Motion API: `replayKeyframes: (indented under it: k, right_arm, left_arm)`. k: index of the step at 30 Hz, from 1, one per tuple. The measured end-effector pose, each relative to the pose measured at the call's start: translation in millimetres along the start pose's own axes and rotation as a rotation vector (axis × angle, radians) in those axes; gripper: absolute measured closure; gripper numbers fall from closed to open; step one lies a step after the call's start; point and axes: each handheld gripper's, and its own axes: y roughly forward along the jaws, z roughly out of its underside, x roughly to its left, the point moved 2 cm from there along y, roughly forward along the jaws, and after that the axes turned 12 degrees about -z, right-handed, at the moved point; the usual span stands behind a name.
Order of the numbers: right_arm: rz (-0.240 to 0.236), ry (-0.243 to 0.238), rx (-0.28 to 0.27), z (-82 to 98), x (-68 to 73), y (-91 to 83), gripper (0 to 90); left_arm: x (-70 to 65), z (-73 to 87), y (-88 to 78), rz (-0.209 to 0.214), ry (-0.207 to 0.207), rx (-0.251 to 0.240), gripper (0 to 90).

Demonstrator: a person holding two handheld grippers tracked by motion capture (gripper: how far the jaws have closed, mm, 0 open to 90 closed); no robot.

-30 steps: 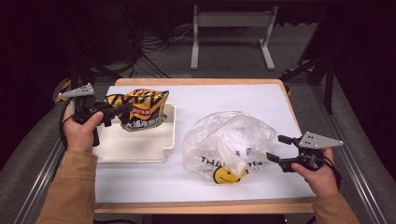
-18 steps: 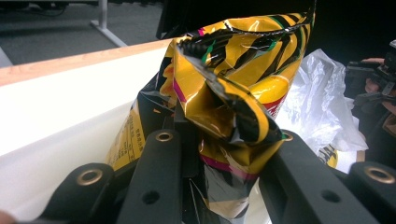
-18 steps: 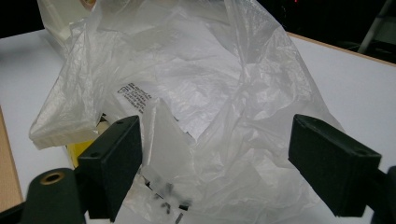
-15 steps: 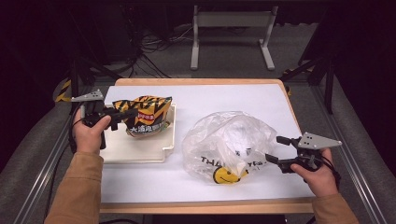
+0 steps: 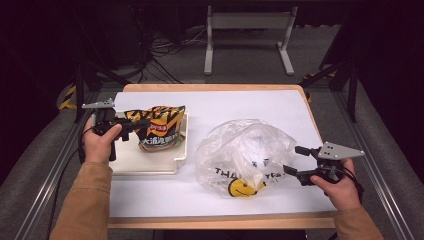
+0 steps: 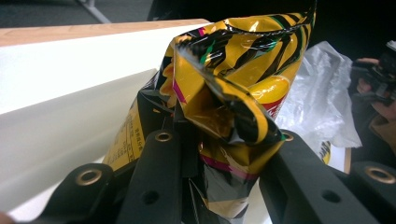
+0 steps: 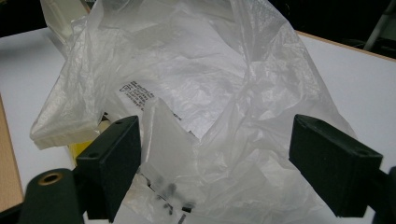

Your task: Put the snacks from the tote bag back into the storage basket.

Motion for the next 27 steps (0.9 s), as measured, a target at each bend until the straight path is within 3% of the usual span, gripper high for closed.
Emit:
replayKeyframes:
  k: [13,17,22,27]
  right_arm:
    - [-0.005,-0.001,0.01,1.4,1.0,4.0,17.5]
    - [-0.007,0.003,0.009,2.0,0.6,4.5,17.4]
    - [-0.009,-0.001,0.012,2.5,0.5,5.1,17.2]
    - [-0.011,0.003,0.009,2.8,0.5,4.9,17.1]
  left_arm:
    - [12.9,-1.4,13.8,-0.074,-0.036,-0.054,70.6]
    - [16.6,-2.3,17.1,-0.135,-0.013,-0.085,60.2]
    - [20.9,-3.2,20.1,-0.254,0.017,-0.115,39.6]
    - [29.2,-4.1,16.2,-0.337,0.014,-0.147,24.6]
